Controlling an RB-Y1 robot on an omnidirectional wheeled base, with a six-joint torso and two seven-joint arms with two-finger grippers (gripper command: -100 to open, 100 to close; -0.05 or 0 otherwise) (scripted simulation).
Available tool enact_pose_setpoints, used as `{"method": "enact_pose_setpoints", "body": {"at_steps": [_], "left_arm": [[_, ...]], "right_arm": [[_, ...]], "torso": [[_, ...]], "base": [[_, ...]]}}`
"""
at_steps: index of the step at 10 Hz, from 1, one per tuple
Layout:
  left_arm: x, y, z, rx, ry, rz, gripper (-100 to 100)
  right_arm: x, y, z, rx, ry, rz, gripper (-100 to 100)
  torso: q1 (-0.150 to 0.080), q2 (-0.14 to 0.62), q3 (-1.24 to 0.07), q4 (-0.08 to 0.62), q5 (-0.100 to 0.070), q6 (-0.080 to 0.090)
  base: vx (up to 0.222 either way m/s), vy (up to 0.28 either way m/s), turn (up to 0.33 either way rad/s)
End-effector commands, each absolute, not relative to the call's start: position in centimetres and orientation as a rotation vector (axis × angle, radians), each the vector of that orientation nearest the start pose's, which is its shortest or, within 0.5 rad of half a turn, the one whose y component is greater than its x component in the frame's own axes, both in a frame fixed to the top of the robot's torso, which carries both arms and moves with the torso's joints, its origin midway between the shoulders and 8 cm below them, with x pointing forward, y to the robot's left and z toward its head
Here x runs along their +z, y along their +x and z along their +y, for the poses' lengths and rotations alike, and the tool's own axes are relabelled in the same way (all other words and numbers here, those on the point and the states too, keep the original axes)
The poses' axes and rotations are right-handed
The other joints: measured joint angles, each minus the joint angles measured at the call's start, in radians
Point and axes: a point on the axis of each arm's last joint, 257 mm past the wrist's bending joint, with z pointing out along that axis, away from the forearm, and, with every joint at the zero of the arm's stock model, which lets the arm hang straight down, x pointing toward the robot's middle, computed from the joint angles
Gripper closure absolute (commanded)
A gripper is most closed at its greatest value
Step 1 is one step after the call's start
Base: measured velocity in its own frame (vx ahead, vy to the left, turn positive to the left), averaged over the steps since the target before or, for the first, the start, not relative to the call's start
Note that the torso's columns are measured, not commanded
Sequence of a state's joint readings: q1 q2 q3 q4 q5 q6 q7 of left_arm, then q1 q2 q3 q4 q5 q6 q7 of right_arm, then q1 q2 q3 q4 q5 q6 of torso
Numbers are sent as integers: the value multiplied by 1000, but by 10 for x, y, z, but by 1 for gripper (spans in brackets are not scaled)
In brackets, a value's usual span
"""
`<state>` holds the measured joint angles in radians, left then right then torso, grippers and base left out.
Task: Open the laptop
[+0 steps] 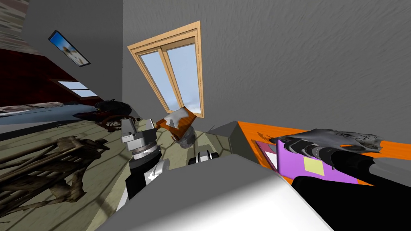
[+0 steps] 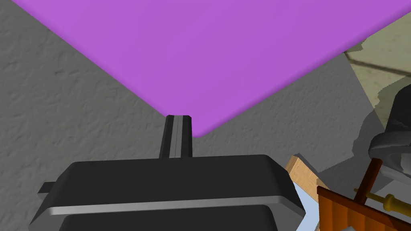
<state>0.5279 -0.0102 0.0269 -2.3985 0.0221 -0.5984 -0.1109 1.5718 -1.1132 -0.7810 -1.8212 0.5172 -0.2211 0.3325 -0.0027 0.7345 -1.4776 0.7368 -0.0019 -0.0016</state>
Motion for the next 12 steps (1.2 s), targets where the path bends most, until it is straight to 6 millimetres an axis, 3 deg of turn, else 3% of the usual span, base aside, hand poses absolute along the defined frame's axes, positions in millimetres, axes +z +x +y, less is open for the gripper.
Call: {"method": "enact_pose_setpoints", "body": {"at_steps": [1, 5, 6, 12], "left_arm": [[84, 295, 283, -1211, -482, 480, 0], [84, 295, 283, -1211, -482, 480, 0], [84, 295, 283, -1211, -482, 480, 0], [84, 295, 283, -1212, -482, 480, 0]], "right_arm": [[-176, 129, -664, -639, -459, 2360, 100], [-183, 118, -657, -607, -470, 2404, 100], [-195, 120, -653, -617, -524, 2411, -100], [-235, 132, -642, -686, -736, 2399, -100]], "torso": [[-1, 1, 1, 0, -1, 0], [1, 4, 2, 1, 0, 1], [3, 6, 3, 2, 2, 1], [2, 3, 1, 1, 2, 2]], "base": [[78, -37, -7], [73, -39, -11], [-77, -35, 288], [-168, -58, 271]]}}
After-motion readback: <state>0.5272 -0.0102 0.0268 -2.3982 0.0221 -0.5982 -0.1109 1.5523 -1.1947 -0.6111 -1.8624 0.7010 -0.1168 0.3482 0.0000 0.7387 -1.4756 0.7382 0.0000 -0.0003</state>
